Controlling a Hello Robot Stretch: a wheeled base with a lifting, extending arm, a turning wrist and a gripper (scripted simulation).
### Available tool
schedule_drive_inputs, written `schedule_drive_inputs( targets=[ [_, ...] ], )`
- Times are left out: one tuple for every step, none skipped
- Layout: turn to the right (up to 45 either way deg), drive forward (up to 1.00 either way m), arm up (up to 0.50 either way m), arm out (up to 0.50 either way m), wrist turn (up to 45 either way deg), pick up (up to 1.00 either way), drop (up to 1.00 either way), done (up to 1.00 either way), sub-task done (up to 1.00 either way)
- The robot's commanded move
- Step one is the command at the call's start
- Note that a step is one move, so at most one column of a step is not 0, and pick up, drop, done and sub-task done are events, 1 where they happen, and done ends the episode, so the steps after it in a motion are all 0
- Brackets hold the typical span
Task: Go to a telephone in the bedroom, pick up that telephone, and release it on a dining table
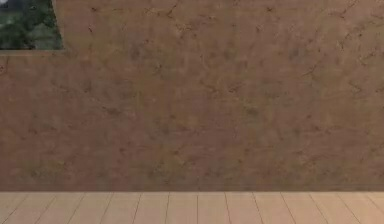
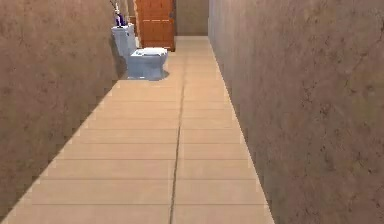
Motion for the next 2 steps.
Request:
schedule_drive_inputs(
  targets=[
    [45.0,0.0,0.0,0.0,0.0,0.0,0.0,0.0,0.0],
    [42.0,0.0,0.0,0.0,0.0,0.0,0.0,0.0,0.0]
  ],
)
